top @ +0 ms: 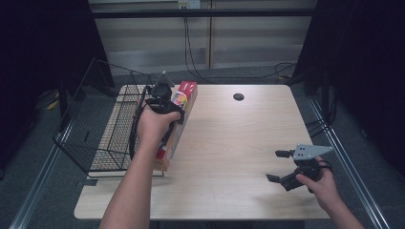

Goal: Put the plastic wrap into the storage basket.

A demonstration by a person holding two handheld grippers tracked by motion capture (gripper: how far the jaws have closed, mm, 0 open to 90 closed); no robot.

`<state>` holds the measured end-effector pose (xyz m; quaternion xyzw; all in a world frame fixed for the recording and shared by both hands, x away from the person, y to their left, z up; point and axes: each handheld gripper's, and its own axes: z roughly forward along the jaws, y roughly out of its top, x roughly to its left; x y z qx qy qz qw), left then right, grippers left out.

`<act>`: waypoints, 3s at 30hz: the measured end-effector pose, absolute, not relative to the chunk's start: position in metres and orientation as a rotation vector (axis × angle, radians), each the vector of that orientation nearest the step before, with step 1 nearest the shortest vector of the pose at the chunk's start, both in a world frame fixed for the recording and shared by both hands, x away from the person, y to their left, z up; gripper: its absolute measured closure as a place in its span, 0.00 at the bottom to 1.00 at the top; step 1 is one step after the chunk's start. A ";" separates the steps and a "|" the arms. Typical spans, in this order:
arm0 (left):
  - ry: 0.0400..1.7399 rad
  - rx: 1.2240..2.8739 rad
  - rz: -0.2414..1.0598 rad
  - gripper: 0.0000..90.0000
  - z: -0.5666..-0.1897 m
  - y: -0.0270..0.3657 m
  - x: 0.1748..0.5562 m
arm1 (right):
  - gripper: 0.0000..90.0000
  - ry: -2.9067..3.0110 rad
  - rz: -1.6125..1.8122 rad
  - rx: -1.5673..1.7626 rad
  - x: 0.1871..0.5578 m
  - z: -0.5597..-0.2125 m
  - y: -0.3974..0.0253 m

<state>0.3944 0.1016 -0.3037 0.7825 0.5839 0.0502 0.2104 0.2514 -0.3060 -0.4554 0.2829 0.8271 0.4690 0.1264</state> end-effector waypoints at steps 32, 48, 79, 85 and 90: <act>1.731 2.111 0.188 0.49 -0.267 0.159 0.392 | 0.05 2.429 1.349 0.814 0.252 -0.458 -0.303; 1.785 2.072 0.225 0.49 -0.251 0.185 0.390 | 0.05 2.433 1.348 0.814 0.252 -0.458 -0.302; 1.895 1.991 0.256 0.49 -0.241 0.230 0.384 | 0.05 2.427 1.346 0.810 0.252 -0.458 -0.302; 1.914 1.991 0.278 0.49 -0.244 0.237 0.383 | 0.05 2.428 1.346 0.813 0.252 -0.458 -0.302; 1.923 1.981 0.272 0.49 -0.243 0.243 0.382 | 0.05 2.435 1.345 0.813 0.252 -0.458 -0.302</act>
